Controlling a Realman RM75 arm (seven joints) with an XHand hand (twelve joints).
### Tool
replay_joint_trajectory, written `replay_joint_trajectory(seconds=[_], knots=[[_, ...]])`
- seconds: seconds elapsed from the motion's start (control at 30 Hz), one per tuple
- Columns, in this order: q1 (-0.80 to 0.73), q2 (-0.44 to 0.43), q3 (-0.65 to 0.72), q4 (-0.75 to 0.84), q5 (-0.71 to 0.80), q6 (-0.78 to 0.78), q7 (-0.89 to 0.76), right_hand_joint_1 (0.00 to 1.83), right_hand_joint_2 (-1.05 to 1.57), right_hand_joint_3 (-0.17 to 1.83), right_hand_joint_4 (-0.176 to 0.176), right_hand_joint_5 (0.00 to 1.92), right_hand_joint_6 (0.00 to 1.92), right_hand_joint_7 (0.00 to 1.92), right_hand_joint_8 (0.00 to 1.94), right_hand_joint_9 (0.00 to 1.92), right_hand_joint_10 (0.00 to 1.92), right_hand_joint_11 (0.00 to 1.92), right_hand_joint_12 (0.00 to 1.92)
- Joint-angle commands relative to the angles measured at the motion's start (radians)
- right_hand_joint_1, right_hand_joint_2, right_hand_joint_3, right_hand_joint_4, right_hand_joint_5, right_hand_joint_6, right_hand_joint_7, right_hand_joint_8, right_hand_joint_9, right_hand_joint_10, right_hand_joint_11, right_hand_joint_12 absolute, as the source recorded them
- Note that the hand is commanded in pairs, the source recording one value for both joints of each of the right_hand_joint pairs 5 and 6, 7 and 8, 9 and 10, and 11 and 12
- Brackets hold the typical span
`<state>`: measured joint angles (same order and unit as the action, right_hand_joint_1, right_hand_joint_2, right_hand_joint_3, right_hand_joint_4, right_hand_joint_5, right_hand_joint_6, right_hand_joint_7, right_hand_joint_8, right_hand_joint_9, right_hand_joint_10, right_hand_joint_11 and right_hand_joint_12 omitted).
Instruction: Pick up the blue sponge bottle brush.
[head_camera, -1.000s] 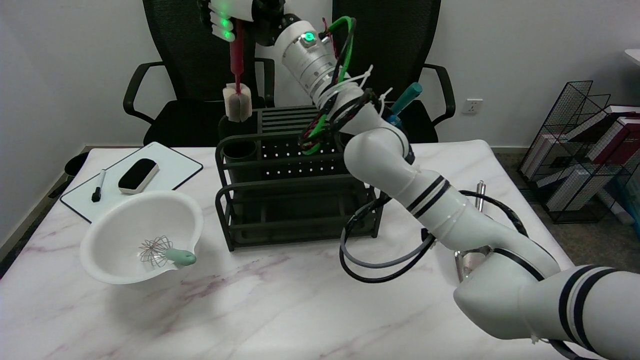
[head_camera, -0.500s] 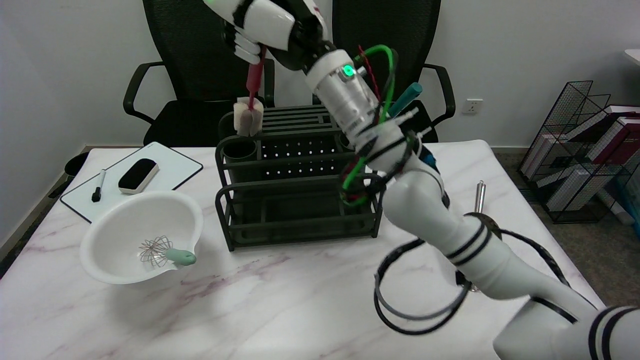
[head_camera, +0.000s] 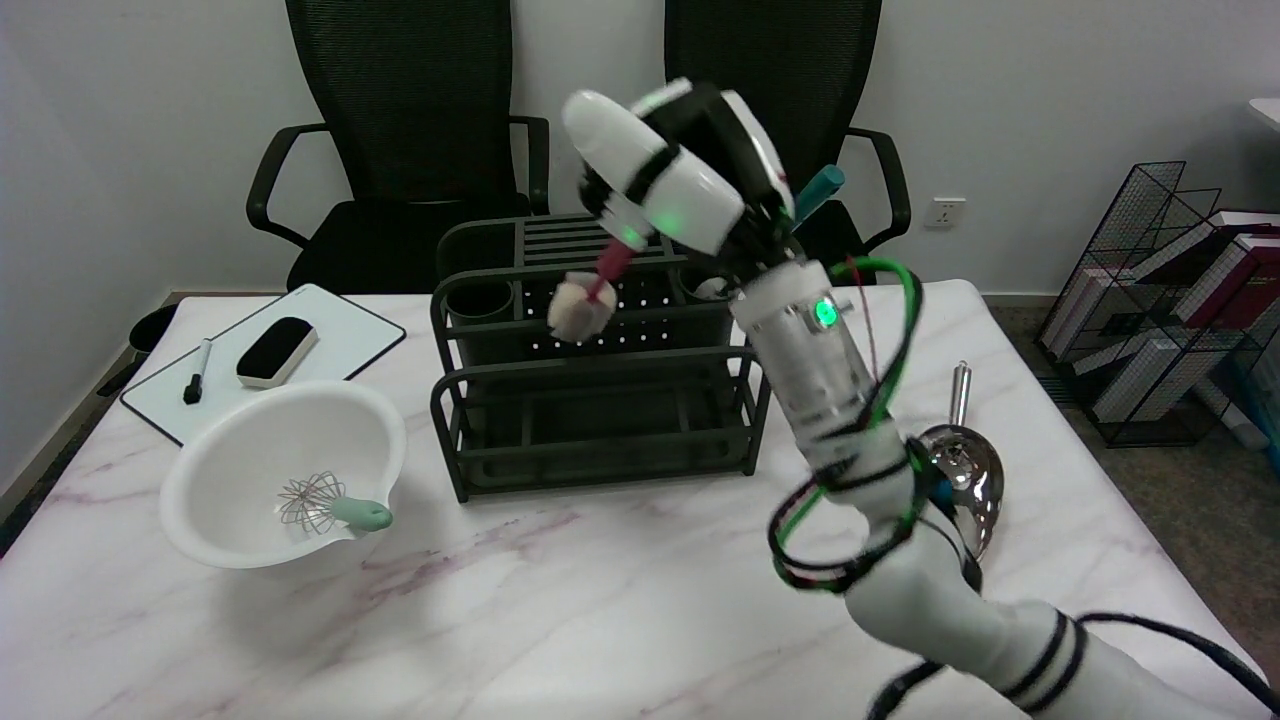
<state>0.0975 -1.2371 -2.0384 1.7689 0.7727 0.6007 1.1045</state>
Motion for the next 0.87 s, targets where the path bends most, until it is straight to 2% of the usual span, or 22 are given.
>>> replay_joint_trajectory(seconds=[0.03,0.27,0.5,0.67,0.87], knots=[[-0.468,0.129,-0.088,-0.047,-0.059,0.643,-0.040,1.01,1.57,0.43,0.000,1.92,1.92,1.92,1.92,1.92,1.92,1.92,1.92],[-0.536,0.127,-0.203,-0.144,-0.166,0.961,-0.037,1.00,1.57,0.46,0.000,1.92,1.92,1.92,1.92,1.92,1.92,1.92,1.92],[-0.612,0.120,-0.227,-0.272,-0.191,1.112,-0.026,1.00,1.57,0.50,0.000,1.92,1.92,1.92,1.92,1.92,1.92,1.92,1.92],[-0.610,0.117,-0.237,-0.359,-0.169,1.141,0.085,0.99,1.57,0.54,0.000,1.92,1.92,1.92,1.92,1.92,1.92,1.92,1.92],[-0.587,0.135,-0.236,-0.355,-0.144,1.108,0.207,0.98,1.57,0.61,0.000,1.92,1.92,1.92,1.92,1.92,1.92,1.92,1.92]])
